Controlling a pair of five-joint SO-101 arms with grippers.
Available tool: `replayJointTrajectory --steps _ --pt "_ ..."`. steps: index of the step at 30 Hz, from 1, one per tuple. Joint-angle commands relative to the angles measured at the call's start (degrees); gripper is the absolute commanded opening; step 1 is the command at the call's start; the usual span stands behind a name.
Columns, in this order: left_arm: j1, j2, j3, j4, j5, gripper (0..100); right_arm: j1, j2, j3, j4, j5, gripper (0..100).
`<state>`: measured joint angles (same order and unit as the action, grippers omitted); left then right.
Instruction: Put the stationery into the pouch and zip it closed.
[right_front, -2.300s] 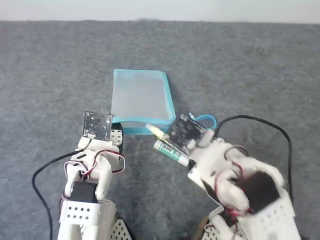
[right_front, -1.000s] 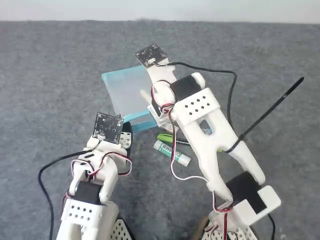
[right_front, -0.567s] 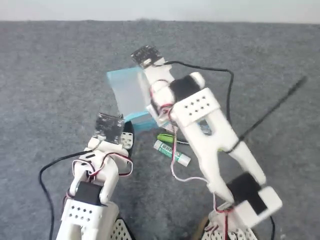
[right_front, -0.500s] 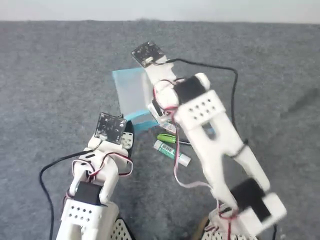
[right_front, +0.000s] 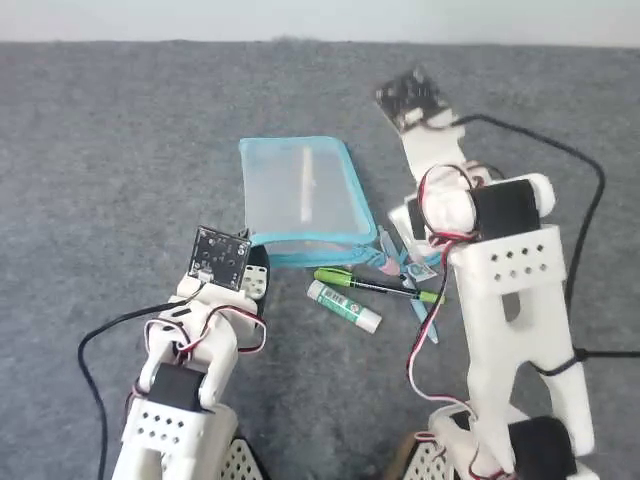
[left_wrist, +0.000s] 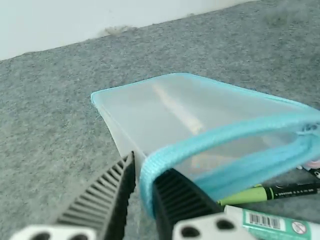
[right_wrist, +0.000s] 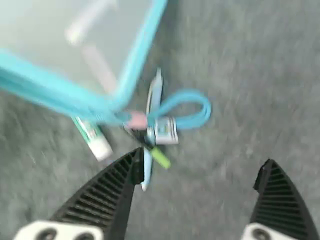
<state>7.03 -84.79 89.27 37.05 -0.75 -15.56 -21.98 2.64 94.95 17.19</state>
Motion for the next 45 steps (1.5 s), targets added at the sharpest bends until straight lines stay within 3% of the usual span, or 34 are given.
replayJointTrajectory --steps 1,6,12,17,28,36,45 --pt "0.35 0.53 -0.75 -0.97 0.26 1 4.00 -4.18 9.49 -4.70 3.87 35.1" --pt "0.35 0.53 -0.75 -0.97 0.18 1 4.70 -7.34 24.35 -11.91 11.87 35.0" --pt "0.35 0.53 -0.75 -0.97 0.18 1 4.70 -8.92 37.36 -19.03 31.47 35.0" --pt "0.35 0.53 -0.75 -0.97 0.18 1 4.53 -8.84 43.60 -23.34 35.69 35.0" --pt "0.35 0.53 -0.75 -0.97 0.18 1 1.01 -8.84 51.78 -31.78 36.48 33.6" --pt "0.35 0.53 -0.75 -0.88 0.18 1 1.36 -8.75 53.19 -33.63 36.04 9.8" --pt "0.35 0.35 -0.13 -0.88 0.18 1 1.45 -8.75 54.77 -33.36 36.04 11.3"
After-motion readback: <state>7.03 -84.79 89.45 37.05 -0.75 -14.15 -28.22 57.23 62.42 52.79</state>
